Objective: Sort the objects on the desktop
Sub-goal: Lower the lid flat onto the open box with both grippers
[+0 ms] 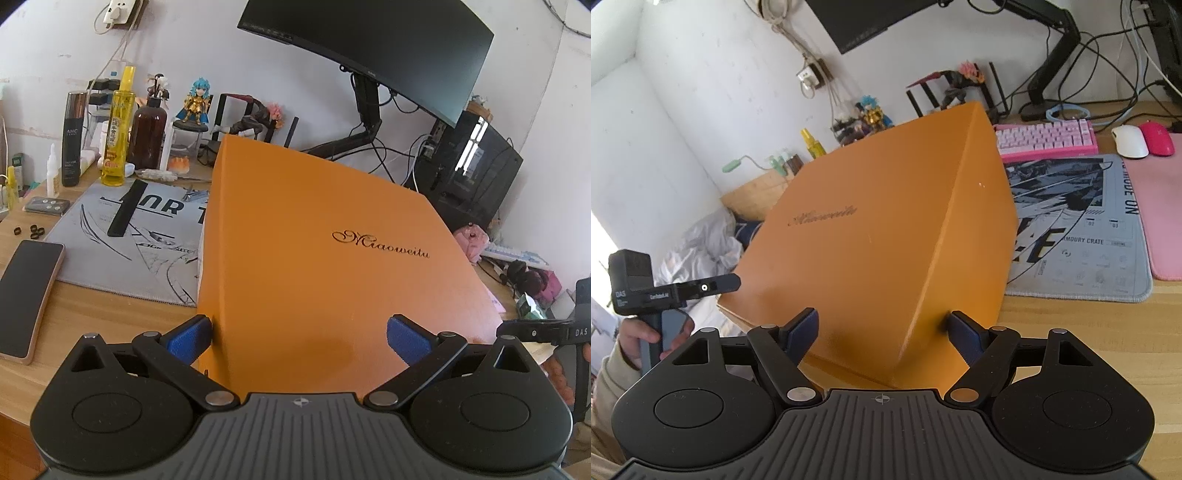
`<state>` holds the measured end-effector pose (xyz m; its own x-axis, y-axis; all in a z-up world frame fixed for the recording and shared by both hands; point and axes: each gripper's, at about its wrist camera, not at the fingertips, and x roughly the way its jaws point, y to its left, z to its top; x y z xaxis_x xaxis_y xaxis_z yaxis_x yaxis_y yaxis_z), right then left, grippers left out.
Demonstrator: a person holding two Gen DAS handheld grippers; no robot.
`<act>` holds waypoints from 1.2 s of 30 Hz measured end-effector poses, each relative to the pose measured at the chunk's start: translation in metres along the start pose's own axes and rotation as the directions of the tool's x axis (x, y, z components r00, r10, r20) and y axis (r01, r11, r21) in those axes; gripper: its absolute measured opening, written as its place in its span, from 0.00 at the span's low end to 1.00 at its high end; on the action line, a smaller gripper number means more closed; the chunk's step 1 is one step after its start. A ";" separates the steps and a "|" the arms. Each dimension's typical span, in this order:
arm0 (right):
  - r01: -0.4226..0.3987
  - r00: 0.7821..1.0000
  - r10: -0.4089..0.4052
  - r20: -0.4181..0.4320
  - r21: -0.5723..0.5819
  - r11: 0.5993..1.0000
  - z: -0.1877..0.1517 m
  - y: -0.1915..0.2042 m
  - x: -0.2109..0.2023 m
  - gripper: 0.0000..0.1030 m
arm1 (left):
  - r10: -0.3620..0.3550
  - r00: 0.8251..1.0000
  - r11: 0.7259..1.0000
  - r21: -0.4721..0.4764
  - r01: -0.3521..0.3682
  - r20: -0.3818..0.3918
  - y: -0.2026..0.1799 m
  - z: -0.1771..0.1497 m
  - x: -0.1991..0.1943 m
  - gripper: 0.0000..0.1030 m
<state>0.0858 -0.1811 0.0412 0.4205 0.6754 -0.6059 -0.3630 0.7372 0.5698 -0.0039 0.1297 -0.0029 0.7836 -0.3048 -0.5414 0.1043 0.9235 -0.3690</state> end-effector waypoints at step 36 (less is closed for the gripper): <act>-0.008 0.994 0.008 0.108 0.000 1.000 0.025 0.007 -0.008 0.76 | 0.006 0.999 1.000 0.022 -0.008 0.046 -0.008 0.029 -0.006 1.00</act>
<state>0.1004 -0.1818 0.0636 0.5053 0.6751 -0.5375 -0.3664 0.7318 0.5747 0.0082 0.1313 0.0256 0.8116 -0.2878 -0.5084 0.1121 0.9308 -0.3479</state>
